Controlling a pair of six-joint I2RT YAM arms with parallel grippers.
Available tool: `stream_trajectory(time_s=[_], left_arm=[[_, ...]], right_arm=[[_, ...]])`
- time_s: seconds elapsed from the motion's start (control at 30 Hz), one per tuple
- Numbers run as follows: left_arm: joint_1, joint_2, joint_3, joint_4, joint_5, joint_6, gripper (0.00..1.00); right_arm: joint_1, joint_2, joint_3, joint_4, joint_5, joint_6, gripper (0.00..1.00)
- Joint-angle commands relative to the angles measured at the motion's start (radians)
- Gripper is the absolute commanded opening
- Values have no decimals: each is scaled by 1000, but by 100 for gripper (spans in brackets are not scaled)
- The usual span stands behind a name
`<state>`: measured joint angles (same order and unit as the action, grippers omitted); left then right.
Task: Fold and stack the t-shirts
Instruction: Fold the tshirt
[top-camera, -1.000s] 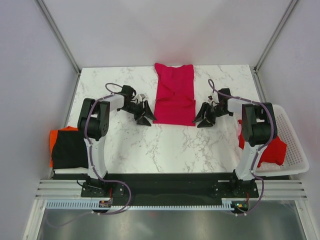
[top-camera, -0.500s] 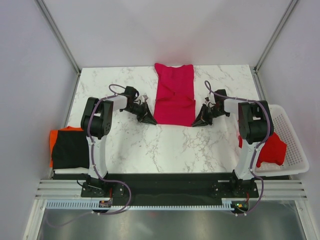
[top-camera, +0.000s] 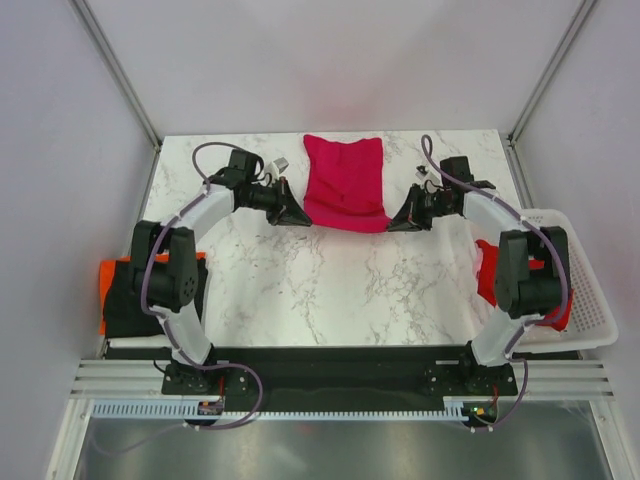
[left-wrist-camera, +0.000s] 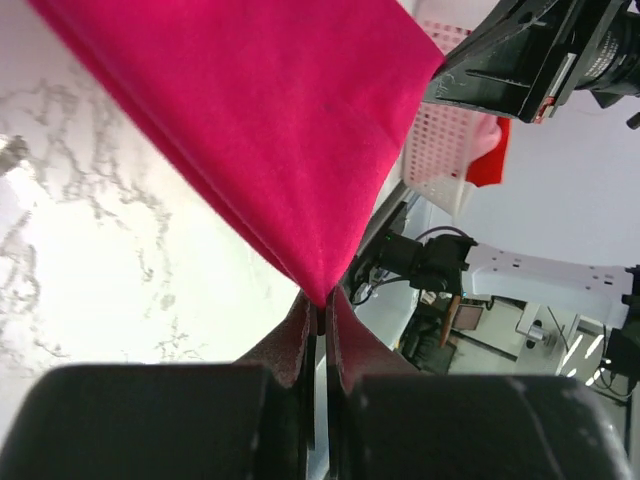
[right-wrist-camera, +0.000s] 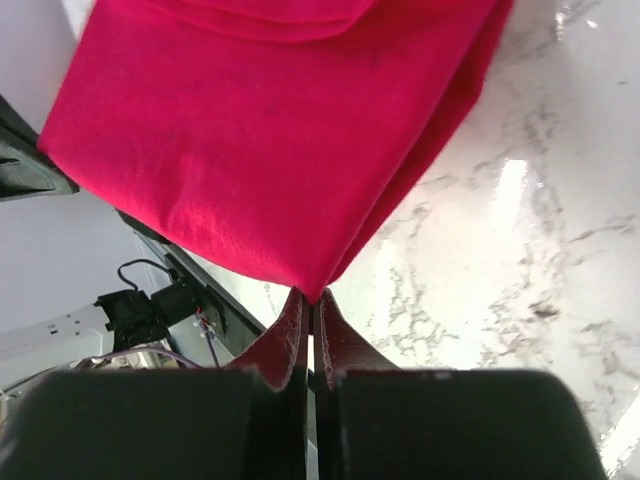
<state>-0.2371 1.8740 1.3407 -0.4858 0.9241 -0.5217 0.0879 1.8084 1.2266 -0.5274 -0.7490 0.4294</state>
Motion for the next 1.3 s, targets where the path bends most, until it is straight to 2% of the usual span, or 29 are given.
stream_trajectory(time_s=[0.0,0.17,0.3,0.47,0.57,0.7,0.8,0.9,1.03,1.27], left_arm=[[5,-93,-38,-2,61,-43,2],[4,-166,-116,-2,64,-51,2],[5,-191,-138,-4,59,-44,2],[4,-171,-127,18,42,-43,2],[4,-121,-69,38,18,-14,2],[5,3,118,30,-7,60,2],[7,129,367,3,-56,132,2],[10,252,554,-22,-97,189,2],[13,391,740,-34,-206,229,2],[16,563,943,12,-387,291,2]], right_arm=[[0,-125,-41,-46,-41,-17,0],[0,-245,-96,-52,-41,2,0],[0,-273,-105,-59,-39,-4,0],[0,-226,-85,-16,-27,-1,0],[0,-146,12,-3,-7,-38,0],[-7,-8,257,6,17,-78,0],[-13,116,435,15,30,-116,0],[-16,250,606,35,48,-135,0],[-13,452,809,93,66,-120,0],[-1,741,1166,222,102,-40,1]])
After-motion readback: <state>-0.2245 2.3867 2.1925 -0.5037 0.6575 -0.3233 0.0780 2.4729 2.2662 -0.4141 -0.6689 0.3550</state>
